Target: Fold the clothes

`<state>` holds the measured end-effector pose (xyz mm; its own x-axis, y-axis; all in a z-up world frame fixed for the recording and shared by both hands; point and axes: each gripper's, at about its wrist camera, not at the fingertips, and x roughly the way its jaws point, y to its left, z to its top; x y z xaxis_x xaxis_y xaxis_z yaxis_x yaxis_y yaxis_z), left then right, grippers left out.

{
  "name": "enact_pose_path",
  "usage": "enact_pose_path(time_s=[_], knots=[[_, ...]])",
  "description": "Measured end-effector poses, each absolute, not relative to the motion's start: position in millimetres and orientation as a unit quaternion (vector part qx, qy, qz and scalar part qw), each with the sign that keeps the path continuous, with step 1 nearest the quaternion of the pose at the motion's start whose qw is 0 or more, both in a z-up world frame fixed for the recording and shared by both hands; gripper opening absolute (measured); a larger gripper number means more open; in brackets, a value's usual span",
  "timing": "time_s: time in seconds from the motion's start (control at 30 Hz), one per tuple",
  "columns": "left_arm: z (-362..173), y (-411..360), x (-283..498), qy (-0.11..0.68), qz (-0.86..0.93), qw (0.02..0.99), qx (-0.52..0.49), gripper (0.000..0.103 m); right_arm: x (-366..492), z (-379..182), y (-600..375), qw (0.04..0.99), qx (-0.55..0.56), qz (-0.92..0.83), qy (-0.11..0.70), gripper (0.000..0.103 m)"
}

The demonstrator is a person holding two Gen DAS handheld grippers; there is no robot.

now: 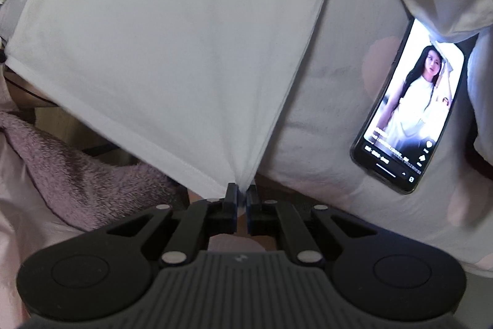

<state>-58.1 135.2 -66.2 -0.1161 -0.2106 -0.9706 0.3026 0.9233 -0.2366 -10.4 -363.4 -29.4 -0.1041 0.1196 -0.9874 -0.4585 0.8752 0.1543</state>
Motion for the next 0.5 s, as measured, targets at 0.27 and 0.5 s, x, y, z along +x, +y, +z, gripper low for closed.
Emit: enact_pose_path(time_s=[0.27, 0.5], knots=[[-44, 140, -38, 0.679, -0.181, 0.711, 0.027, 0.023, -7, -22, -363, 0.659, -0.136, 0.218, 0.707, 0.027], [-16, 153, 4, 0.607, -0.126, 0.785, 0.003, 0.035, 18, 14, -362, 0.712, -0.111, 0.217, 0.658, 0.035]])
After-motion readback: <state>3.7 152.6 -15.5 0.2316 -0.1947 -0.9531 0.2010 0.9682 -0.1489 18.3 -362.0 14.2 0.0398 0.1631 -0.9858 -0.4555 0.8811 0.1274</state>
